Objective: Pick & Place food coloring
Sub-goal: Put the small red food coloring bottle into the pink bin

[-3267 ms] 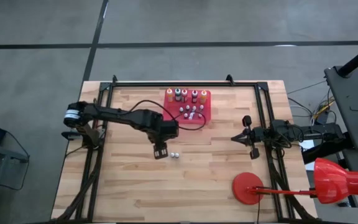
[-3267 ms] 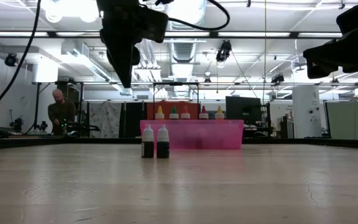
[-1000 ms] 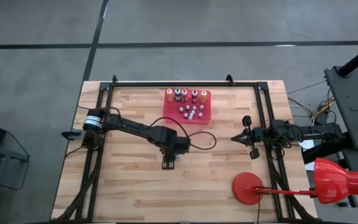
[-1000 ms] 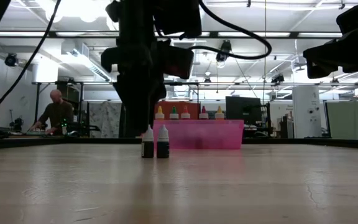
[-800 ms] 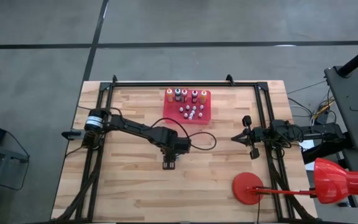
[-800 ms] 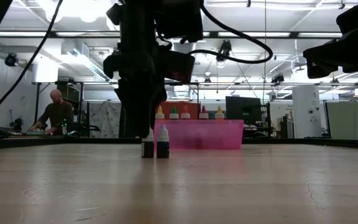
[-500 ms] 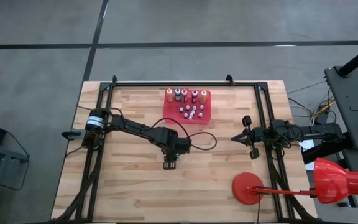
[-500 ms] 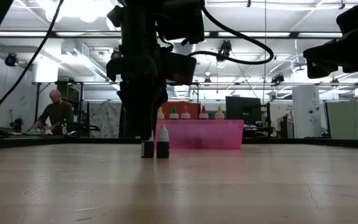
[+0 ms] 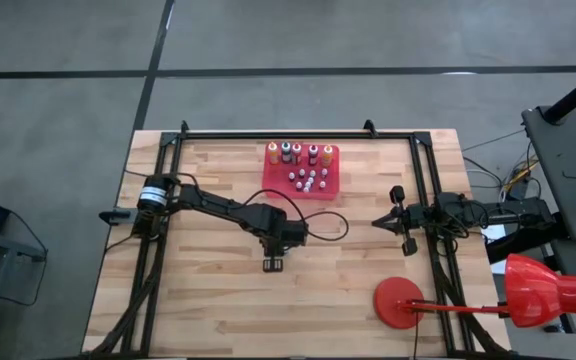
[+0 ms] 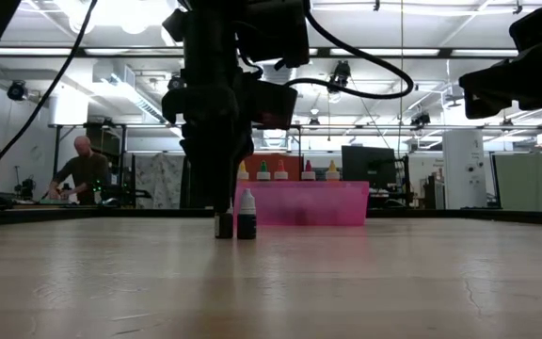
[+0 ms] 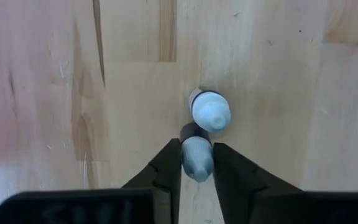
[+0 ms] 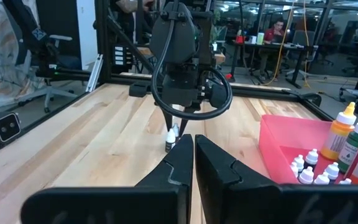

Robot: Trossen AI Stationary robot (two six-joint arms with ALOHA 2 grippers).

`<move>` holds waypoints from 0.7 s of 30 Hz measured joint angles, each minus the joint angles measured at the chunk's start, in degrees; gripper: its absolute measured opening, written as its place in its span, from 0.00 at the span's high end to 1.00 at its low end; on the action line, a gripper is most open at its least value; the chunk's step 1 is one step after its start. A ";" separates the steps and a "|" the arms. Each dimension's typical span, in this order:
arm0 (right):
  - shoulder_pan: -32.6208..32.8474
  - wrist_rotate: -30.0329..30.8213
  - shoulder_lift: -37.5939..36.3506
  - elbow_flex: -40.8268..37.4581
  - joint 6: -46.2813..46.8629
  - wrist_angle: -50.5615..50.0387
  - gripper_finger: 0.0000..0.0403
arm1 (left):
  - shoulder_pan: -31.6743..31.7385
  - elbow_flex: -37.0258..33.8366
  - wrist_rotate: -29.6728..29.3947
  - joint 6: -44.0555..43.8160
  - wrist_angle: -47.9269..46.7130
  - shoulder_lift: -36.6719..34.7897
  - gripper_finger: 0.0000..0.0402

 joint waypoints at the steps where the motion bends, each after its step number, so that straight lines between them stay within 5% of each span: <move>1: 0.00 -0.01 0.00 0.00 -0.07 -0.02 0.98 | 0.02 0.00 0.00 0.00 0.00 0.00 0.87; 21: -0.04 0.00 -0.02 0.01 -0.06 0.00 0.98 | 7.76 7.42 -0.09 -0.08 -9.34 -3.28 0.89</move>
